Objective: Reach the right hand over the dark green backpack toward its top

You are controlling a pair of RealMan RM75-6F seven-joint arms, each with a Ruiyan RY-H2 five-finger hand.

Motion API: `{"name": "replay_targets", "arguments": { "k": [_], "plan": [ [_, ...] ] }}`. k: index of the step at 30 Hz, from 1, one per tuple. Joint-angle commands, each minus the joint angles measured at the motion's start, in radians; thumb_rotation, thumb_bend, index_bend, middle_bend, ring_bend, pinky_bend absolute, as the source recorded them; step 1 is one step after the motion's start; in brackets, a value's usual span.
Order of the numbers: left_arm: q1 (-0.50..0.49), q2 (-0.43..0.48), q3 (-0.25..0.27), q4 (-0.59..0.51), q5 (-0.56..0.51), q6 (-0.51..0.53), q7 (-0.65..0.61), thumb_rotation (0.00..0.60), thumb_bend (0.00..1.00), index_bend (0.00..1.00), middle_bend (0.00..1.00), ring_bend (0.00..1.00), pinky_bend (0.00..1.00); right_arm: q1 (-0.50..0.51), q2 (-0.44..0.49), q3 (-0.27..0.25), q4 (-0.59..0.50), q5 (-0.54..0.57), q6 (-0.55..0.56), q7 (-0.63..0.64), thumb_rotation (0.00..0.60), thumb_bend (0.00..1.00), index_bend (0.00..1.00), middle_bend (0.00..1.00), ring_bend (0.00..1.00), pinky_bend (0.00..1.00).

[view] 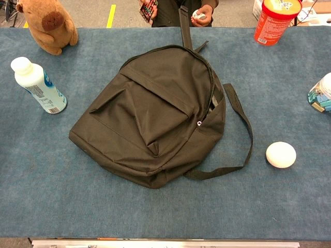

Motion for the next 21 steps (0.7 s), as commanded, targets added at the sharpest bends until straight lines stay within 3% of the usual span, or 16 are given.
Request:
{"name": "replay_targets", "arguments": {
  "k": [1, 10, 14, 16, 21],
  "plan": [
    [0.001, 0.001, 0.003, -0.004, -0.001, -0.001, 0.005, 0.6, 0.33, 0.24, 0.23, 0.21, 0.14, -0.001, 0.001, -0.002, 0.005, -0.006, 0.002, 0.004, 0.6, 0.4, 0.16, 0.39, 0.29, 0.38],
    [0.017, 0.004, 0.009, -0.012, 0.02, 0.035, -0.002, 0.6, 0.33, 0.24, 0.23, 0.21, 0.14, 0.017, 0.007, -0.005, 0.006, -0.05, 0.002, 0.021, 0.6, 0.4, 0.16, 0.39, 0.29, 0.38],
    [0.021, 0.005, 0.007, -0.017, 0.017, 0.043, -0.003, 0.6, 0.33, 0.24, 0.24, 0.21, 0.14, 0.056, 0.031, -0.009, -0.018, -0.083, -0.047, 0.018, 0.6, 0.41, 0.16, 0.39, 0.29, 0.38],
    [0.021, 0.004, 0.005, -0.016, 0.016, 0.043, -0.004, 0.6, 0.33, 0.24, 0.24, 0.21, 0.14, 0.082, 0.039, -0.009, -0.035, -0.106, -0.072, 0.025, 0.6, 0.46, 0.16, 0.39, 0.3, 0.38],
    [0.018, -0.001, 0.003, -0.016, 0.018, 0.042, -0.003, 0.6, 0.33, 0.24, 0.24, 0.21, 0.14, 0.189, 0.058, -0.011, -0.113, -0.151, -0.209, 0.13, 0.6, 0.72, 0.16, 0.38, 0.29, 0.38]
  ]
}}
